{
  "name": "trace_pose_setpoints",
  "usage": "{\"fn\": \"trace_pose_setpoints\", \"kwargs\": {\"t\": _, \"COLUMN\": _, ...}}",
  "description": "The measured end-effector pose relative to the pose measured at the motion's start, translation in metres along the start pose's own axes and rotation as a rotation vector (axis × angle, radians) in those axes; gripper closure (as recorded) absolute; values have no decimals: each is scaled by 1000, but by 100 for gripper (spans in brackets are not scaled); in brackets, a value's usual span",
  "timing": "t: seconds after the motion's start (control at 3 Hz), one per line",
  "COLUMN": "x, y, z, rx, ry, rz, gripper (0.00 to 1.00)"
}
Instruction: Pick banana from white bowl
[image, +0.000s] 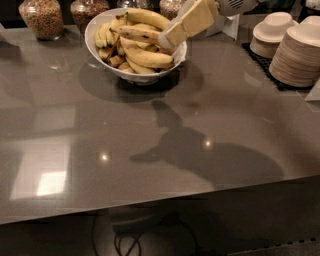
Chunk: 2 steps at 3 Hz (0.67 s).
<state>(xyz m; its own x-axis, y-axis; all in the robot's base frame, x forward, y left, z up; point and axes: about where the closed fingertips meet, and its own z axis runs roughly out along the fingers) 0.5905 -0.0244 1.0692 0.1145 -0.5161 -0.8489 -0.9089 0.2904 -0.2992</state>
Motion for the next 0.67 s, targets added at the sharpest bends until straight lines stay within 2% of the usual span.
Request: {"fn": "trace_pose_setpoints", "kwargs": {"t": 0.67, "x": 12, "y": -35, "z": 53, "rx": -20, "ry": -18, "rz": -128, "gripper": 2}}
